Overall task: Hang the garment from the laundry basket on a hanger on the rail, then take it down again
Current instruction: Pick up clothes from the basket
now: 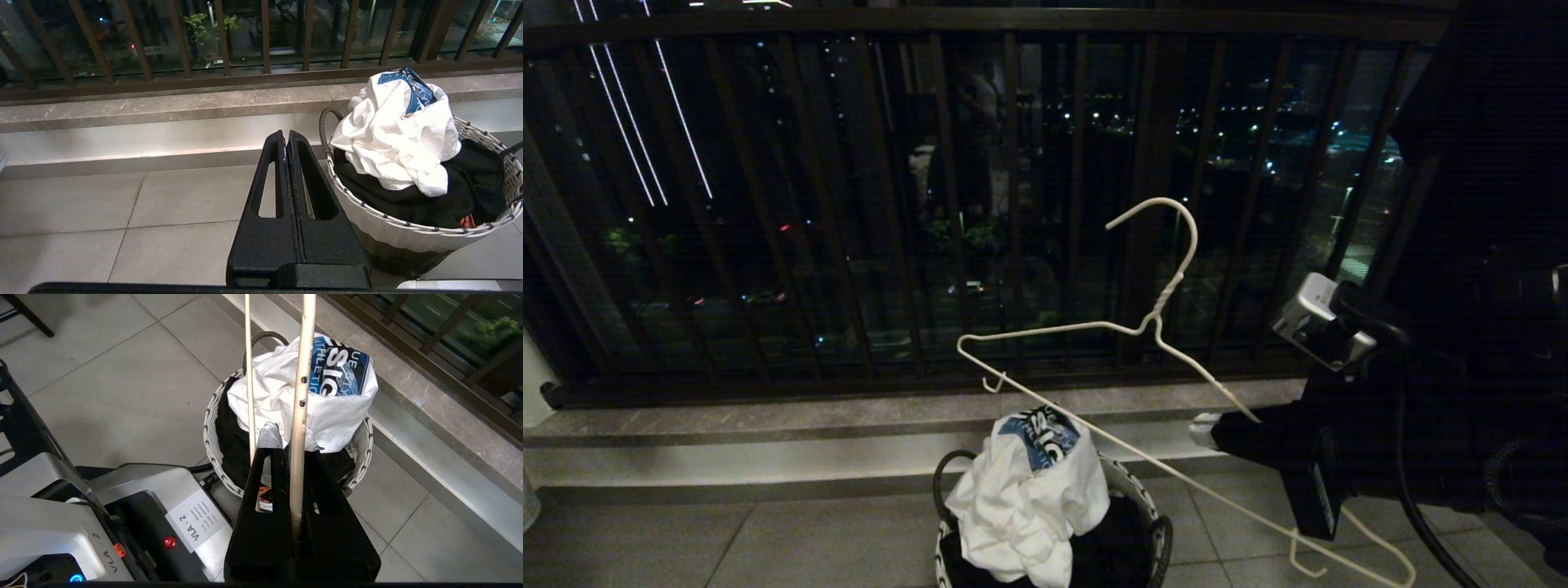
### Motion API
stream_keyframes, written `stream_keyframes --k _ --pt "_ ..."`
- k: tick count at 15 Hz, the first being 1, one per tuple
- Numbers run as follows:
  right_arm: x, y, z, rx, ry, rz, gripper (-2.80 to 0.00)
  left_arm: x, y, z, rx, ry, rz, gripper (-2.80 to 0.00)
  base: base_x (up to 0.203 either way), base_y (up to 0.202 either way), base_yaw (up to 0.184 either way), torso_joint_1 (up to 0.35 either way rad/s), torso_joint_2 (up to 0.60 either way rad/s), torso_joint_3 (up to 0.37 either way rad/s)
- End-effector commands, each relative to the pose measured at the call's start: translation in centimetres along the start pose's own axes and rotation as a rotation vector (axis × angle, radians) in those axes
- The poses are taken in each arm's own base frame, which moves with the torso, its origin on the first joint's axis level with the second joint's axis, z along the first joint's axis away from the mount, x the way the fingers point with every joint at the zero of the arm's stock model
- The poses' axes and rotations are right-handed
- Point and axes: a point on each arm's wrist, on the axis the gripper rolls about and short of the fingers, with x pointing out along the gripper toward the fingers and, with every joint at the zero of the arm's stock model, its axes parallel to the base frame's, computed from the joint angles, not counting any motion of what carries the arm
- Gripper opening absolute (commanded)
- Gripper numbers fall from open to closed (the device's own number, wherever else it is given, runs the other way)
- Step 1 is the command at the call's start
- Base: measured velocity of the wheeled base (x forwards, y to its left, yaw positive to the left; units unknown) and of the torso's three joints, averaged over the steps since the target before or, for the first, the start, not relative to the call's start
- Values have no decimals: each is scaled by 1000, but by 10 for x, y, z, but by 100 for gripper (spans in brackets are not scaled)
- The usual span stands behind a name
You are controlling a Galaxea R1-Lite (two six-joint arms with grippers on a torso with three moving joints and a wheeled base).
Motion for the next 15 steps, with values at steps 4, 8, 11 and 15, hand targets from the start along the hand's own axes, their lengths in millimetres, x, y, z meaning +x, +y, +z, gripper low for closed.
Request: stream_keyframes --k 4,8,11,15 --pt "1 -2 -1 2 4 -4 -280 0 0 0 0 0 0 -280 0 0 0 0 0 0" --pt "1 -2 -1 3 5 -5 -280 0 0 0 2 0 0 -280 0 0 0 0 0 0" --pt "0 -2 0 4 1 -10 -280 0 0 0 3 0 0 -280 0 0 0 2 3 -42" --pt "-1 -2 -1 3 -1 -9 -280 0 0 0 3 0 0 -280 0 0 0 0 4 -180"
